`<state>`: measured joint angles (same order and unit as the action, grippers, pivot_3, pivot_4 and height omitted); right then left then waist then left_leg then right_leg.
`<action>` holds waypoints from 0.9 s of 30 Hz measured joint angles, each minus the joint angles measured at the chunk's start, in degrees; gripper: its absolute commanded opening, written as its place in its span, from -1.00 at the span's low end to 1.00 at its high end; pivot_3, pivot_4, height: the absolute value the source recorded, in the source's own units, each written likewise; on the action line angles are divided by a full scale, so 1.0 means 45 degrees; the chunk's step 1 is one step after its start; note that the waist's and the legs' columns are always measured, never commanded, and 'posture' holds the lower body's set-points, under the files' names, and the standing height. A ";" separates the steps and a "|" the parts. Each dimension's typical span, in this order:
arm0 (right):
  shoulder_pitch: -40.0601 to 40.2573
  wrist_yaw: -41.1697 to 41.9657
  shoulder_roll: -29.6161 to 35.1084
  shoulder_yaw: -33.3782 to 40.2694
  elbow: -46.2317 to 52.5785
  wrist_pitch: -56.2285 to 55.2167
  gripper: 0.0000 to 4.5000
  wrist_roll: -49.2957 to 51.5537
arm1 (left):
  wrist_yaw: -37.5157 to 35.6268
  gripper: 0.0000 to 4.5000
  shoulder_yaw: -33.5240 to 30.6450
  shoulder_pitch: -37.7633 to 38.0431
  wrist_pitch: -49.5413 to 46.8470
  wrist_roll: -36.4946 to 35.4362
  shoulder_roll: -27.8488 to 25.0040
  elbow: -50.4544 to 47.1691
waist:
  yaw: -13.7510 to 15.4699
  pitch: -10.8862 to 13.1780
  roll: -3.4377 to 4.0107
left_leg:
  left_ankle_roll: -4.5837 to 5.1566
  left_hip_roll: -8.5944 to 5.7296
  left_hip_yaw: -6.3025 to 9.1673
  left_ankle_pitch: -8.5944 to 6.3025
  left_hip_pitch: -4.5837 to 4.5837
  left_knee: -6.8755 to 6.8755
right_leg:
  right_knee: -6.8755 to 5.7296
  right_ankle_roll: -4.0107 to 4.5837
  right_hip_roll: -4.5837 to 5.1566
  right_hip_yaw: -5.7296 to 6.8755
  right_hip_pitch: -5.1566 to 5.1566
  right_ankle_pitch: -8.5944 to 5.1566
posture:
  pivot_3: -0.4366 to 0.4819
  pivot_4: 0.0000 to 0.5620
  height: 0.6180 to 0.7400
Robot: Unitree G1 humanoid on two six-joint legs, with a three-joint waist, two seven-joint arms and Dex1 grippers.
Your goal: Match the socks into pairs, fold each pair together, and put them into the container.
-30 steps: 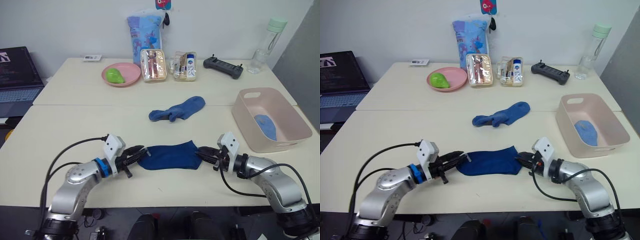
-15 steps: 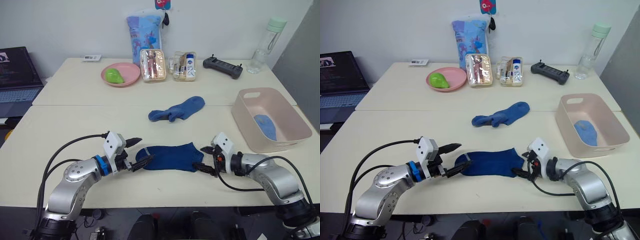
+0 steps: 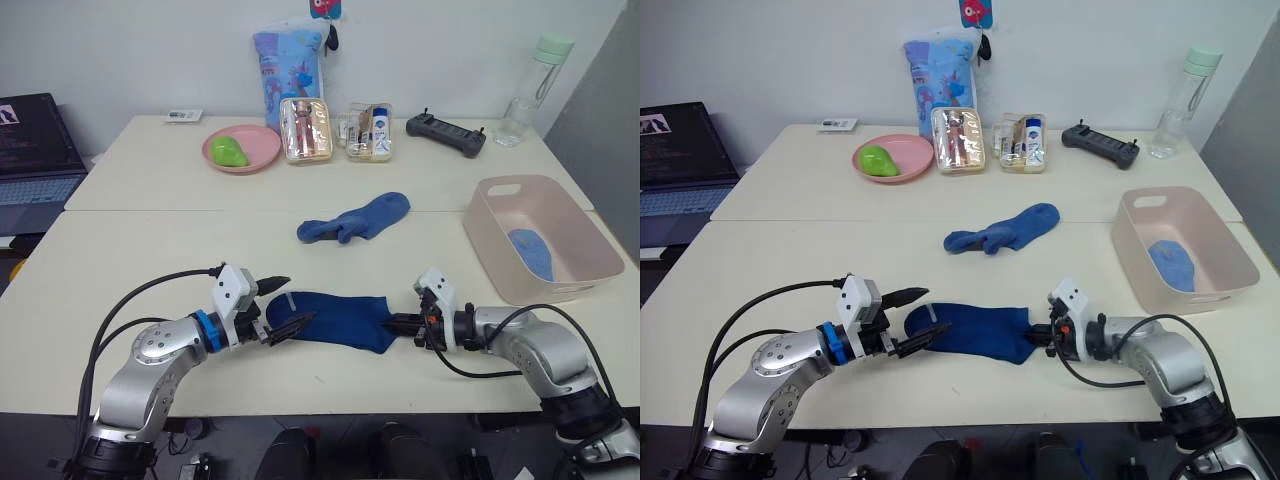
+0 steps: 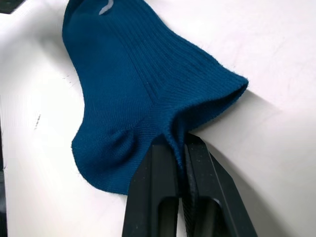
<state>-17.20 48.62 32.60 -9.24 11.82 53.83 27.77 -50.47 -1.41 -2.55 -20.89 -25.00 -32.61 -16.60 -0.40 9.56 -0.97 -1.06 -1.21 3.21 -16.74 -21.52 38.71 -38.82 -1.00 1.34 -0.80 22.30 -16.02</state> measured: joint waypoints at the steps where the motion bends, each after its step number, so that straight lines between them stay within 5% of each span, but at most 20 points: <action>1: -0.0074 0.0081 0.0032 0.0065 -0.0116 0.0092 -0.99 0.0127 | -0.0060 1.00 0.0032 -0.0038 -0.0052 -0.0005 -0.0015 0.0002 | -0.0001 0.0002 -0.0001 | 0.0000 0.0000 0.0000 0.0000 -0.0002 0.0000 | 0.0000 0.0000 0.0000 0.0000 0.0001 0.0000 | -0.05 -0.47 1.00; 4: -0.0898 0.0880 0.0495 0.0114 -0.0953 0.0331 -0.99 0.0401 | -0.0365 1.00 0.0844 -0.0817 -0.0146 0.0110 -0.0001 0.0159 | 0.0000 0.0016 0.0009 | 0.0000 -0.0012 -0.0004 0.0000 -0.0007 0.0006 | 0.0001 -0.0001 0.0001 -0.0004 0.0000 0.0001 | -0.05 -0.47 1.00; 18: -0.2727 0.3511 0.1512 -0.0804 -0.3748 -0.0871 -1.00 -0.0283 | -0.1239 -0.98 0.3158 -0.3341 0.0141 0.1410 0.0740 0.2665 | 0.0017 0.0022 0.0000 | 0.0003 -0.0011 0.0010 -0.0001 -0.0041 0.0011 | 0.0008 -0.0016 -0.0003 0.0003 0.0019 -0.0008 | -0.05 -0.47 1.00; 27: -0.2926 0.3818 0.1464 -0.0677 -0.3735 -0.0485 -1.00 -0.0084 | -0.1198 -1.00 0.4384 -0.4162 0.0703 0.2867 0.1747 0.4578 | 0.0035 0.0022 -0.0001 | 0.0003 -0.0012 0.0020 -0.0001 -0.0049 0.0016 | 0.0008 -0.0016 0.0001 0.0008 0.0020 -0.0007 | -0.05 -0.47 1.00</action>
<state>-30.37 65.80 39.19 -12.29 -4.99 51.64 27.39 -55.86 18.32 -21.28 -17.73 -12.10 -24.75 4.00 -0.24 9.66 -0.97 -1.05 -1.26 3.30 -16.75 -21.74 38.78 -38.78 -1.07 1.34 -0.77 22.39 -16.05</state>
